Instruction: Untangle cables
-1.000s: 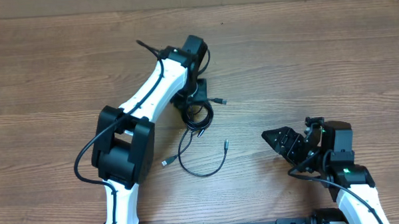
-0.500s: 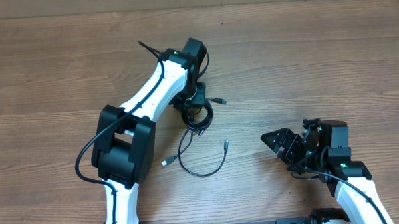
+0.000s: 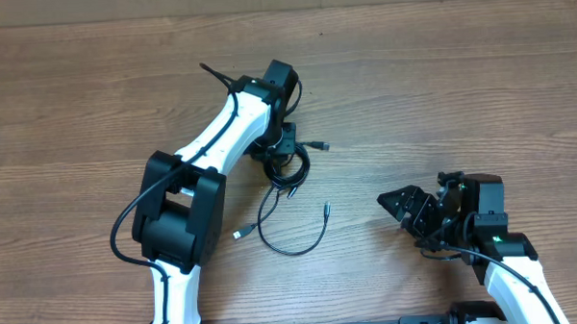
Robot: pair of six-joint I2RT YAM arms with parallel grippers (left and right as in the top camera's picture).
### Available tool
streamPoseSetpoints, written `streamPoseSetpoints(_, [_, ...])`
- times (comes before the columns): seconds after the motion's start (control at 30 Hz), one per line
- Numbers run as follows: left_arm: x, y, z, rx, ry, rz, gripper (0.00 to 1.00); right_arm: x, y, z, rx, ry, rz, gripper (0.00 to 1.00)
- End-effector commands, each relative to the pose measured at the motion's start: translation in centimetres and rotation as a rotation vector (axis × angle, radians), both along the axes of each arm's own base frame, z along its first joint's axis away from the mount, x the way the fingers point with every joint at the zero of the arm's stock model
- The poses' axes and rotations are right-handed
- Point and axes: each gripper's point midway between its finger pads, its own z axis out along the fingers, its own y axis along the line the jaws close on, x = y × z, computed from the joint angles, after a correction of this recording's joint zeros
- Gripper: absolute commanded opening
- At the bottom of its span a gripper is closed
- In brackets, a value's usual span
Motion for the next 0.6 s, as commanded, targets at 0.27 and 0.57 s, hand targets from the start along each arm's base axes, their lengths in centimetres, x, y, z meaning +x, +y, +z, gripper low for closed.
streamPoseSetpoints(0.27, [-1.2,0.7,-2.3,0.02,0.042,0.073,0.04,0.4,-0.1,0.3,-0.012,-0.016,0.004,0.83])
streamPoseSetpoints(0.57, [-0.3,-1.1,2.1,-0.082,0.029,0.16,0.04,1.0,1.2,2.7,0.034,-0.103,0.099,0.66])
